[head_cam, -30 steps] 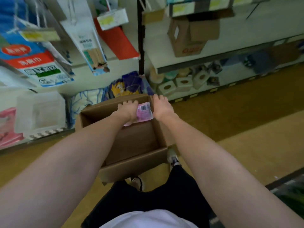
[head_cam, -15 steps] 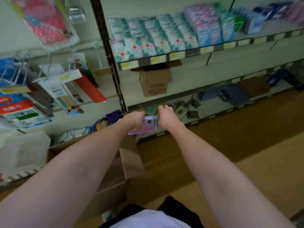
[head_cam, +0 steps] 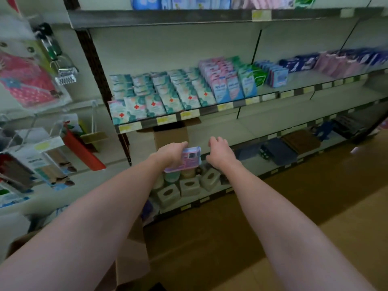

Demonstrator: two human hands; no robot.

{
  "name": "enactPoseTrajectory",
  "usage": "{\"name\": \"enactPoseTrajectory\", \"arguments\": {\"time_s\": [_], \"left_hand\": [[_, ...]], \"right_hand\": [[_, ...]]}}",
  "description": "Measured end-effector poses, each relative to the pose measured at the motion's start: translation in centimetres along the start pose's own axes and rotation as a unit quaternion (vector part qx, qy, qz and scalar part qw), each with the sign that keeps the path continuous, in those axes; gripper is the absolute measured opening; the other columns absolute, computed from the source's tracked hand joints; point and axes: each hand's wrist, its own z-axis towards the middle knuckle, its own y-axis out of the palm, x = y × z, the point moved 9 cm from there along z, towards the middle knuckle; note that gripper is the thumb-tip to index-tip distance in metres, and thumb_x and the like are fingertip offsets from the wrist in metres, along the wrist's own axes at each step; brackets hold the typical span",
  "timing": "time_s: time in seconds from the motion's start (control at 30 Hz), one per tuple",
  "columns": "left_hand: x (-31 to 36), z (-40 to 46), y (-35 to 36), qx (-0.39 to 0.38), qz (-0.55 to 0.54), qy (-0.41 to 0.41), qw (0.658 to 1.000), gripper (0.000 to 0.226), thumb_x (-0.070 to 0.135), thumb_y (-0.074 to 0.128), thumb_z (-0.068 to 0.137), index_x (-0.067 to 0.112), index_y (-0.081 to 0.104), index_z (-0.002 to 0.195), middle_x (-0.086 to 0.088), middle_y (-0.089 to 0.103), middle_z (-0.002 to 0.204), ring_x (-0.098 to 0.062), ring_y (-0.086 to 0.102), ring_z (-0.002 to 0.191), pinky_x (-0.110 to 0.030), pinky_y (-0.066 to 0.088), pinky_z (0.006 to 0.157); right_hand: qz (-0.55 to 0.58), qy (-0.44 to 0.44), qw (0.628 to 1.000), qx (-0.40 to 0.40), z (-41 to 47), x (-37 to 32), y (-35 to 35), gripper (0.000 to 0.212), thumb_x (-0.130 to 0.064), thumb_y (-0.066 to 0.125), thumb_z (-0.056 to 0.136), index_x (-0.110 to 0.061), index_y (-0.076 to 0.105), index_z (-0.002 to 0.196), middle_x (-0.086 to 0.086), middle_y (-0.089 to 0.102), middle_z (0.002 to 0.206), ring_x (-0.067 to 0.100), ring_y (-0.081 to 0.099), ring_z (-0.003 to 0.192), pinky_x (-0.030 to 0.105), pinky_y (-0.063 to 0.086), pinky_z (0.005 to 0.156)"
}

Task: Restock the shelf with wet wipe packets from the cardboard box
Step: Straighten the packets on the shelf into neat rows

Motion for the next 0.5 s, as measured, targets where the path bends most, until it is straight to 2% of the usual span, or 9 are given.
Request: {"name": "enactPoseTrajectory", "arguments": {"time_s": [0.1,0.2,0.33,0.4,0.43,0.5], "left_hand": [[1.0,2.2,-1.3,0.009,-0.015,0.001,1.0,0.029,0.012,0.061,0.084,0.023,0.044,0.106,0.0,0.054,0.098,-0.022,0.054,0.089,-0.035,0.043,0.07],[2.0,4.9,-2.1,0.005,-0.028,-0.001,1.0,0.029,0.01,0.061,0.082,0.023,0.046,0.102,-0.002,0.056,0.101,-0.022,0.056,0.09,-0.036,0.047,0.071],[3.9,9.3,-3.0,-0.012,-0.02,0.02,1.0,0.029,0.005,0.053,0.081,0.021,0.047,0.104,-0.007,0.057,0.108,-0.026,0.056,0.093,-0.043,0.052,0.08],[4.7,11.9,-3.2,-0.025,-0.021,0.022,0.999,0.039,0.005,0.053,0.081,0.02,0.047,0.117,-0.008,0.057,0.119,-0.027,0.057,0.101,-0.043,0.053,0.08],[4.8,13.3,-3.3,-0.031,-0.031,0.015,0.999,0.054,0.005,0.055,0.081,0.022,0.044,0.131,-0.007,0.053,0.132,-0.028,0.056,0.111,-0.044,0.053,0.085],[5.1,16.1,-3.5,-0.036,-0.056,0.011,0.998,0.079,0.009,0.059,0.08,0.026,0.027,0.15,-0.002,0.042,0.149,-0.028,0.05,0.126,-0.044,0.052,0.094]], "right_hand": [[-0.008,0.001,1.0,-0.002,1.5,1.5,-1.2,0.048,-0.013,0.065,0.087,-0.012,0.046,0.132,0.011,0.047,0.13,0.029,0.041,0.125,0.043,0.047,0.097],[-0.011,0.001,1.0,0.0,3.5,3.0,-2.2,0.045,-0.008,0.061,0.088,-0.012,0.046,0.131,0.011,0.047,0.13,0.029,0.04,0.124,0.043,0.046,0.096],[-0.016,0.002,1.0,0.003,6.9,5.0,-3.1,0.041,-0.009,0.06,0.088,-0.011,0.048,0.127,0.012,0.047,0.127,0.03,0.041,0.123,0.042,0.045,0.097],[-0.02,0.004,1.0,0.002,8.9,6.2,-3.5,0.041,-0.009,0.061,0.088,-0.012,0.048,0.127,0.012,0.048,0.126,0.029,0.042,0.123,0.042,0.045,0.099],[-0.021,0.007,1.0,0.002,10.1,6.8,-3.7,0.041,-0.01,0.061,0.088,-0.012,0.048,0.127,0.011,0.048,0.127,0.029,0.041,0.123,0.042,0.045,0.099],[-0.024,0.012,1.0,0.009,12.6,7.9,-4.4,0.042,-0.011,0.062,0.088,-0.012,0.048,0.127,0.011,0.048,0.127,0.029,0.041,0.124,0.042,0.044,0.101]]}}
